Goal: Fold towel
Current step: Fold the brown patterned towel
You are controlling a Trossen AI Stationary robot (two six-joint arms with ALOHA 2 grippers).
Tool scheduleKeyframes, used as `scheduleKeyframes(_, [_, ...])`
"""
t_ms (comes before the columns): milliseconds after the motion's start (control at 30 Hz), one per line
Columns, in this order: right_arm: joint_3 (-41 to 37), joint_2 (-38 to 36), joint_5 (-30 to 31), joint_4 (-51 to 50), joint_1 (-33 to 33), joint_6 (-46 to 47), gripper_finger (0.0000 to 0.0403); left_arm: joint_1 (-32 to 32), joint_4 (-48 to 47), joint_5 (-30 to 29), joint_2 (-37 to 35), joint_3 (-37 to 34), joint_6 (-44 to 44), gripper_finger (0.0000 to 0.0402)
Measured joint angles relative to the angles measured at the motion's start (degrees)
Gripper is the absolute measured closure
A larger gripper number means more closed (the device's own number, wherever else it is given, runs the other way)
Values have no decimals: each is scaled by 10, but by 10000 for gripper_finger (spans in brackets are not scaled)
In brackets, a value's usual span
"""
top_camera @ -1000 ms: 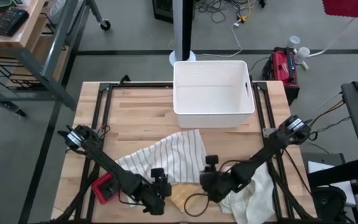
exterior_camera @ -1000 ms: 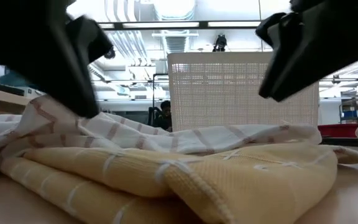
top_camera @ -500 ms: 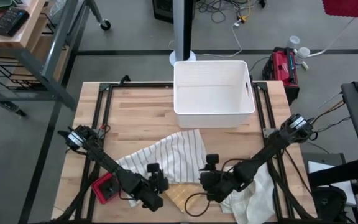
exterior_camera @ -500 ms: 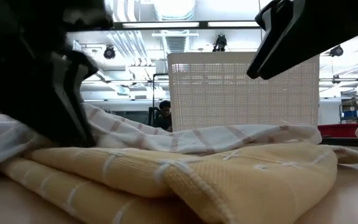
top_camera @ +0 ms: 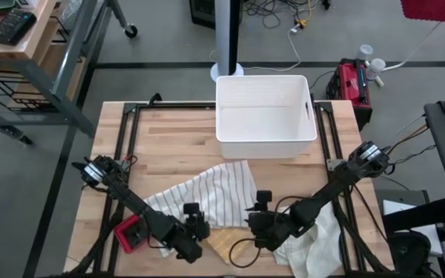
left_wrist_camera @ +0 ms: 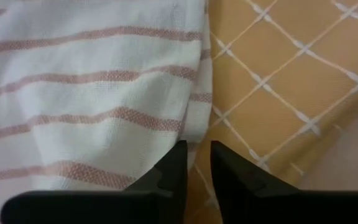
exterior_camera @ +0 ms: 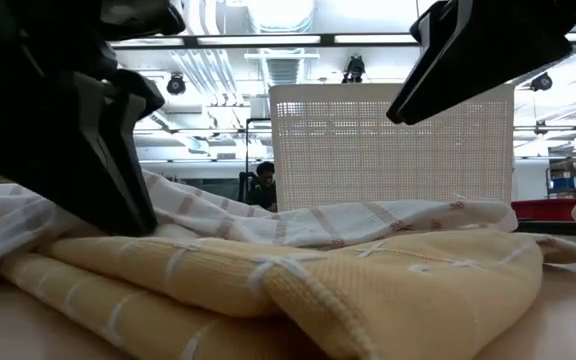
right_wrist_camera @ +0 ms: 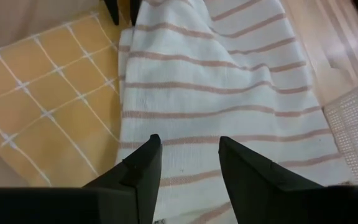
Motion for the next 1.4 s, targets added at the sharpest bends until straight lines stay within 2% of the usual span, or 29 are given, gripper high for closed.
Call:
scheduleKeyframes(267, [-27,0,0,55,-2,-1,238,7,1,-29,0,0,8,247])
scheduleKeyframes(400, [-38,1,0,65,-2,-1,240,25,0,-28,12,-3,6,238])
scheduleKeyframes(567, [-41,1,0,70,-2,-1,246,40,10,-28,43,-1,-12,271])
scheduleKeyframes(633, [-41,1,0,71,-2,-1,249,43,10,-19,49,2,-24,305])
scheduleKeyframes(733, [-41,1,-4,74,-2,-9,253,41,2,-6,49,18,-3,377])
scheduleKeyframes(767, [-41,1,-13,77,-2,-15,255,39,-4,-3,46,23,2,388])
scheduleKeyframes(967, [-41,1,-84,154,-2,-74,265,39,-17,-13,11,71,5,400])
scheduleKeyframes(1167, [-41,1,-91,224,-3,-123,277,43,-67,-29,9,116,-8,401])
scheduleKeyframes(1400, [-40,8,-91,235,-14,-128,292,45,-96,-47,9,155,-16,401])
